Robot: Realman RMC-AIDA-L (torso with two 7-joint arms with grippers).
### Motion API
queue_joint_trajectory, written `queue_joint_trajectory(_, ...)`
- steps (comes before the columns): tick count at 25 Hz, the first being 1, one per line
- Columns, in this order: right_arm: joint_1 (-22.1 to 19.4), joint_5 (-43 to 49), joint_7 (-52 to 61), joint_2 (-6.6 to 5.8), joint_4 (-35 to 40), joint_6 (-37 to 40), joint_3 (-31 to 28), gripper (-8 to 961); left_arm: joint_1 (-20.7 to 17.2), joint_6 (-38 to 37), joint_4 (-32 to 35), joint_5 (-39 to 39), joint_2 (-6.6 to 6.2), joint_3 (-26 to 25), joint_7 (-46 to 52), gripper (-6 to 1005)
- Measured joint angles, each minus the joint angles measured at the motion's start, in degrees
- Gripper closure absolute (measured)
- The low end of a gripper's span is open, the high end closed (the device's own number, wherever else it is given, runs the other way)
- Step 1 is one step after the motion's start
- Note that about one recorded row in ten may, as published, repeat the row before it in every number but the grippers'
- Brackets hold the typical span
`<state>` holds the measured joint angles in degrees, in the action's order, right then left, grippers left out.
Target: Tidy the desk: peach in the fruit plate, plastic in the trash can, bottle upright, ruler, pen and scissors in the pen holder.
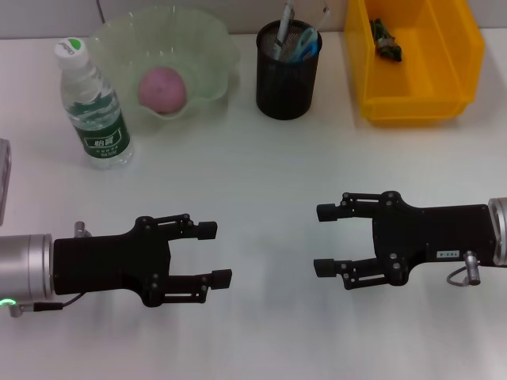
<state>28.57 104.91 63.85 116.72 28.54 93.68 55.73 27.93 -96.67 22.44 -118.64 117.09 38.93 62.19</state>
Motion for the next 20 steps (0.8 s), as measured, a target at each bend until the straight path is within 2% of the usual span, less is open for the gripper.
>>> queue_joint_trajectory(20, 0.0, 0.0, -0.1, 0.0, -0.2, 0.0, 0.0, 153, 0.2, 0.1, 0.5, 0.0, -0.02, 0.1, 0.2, 217)
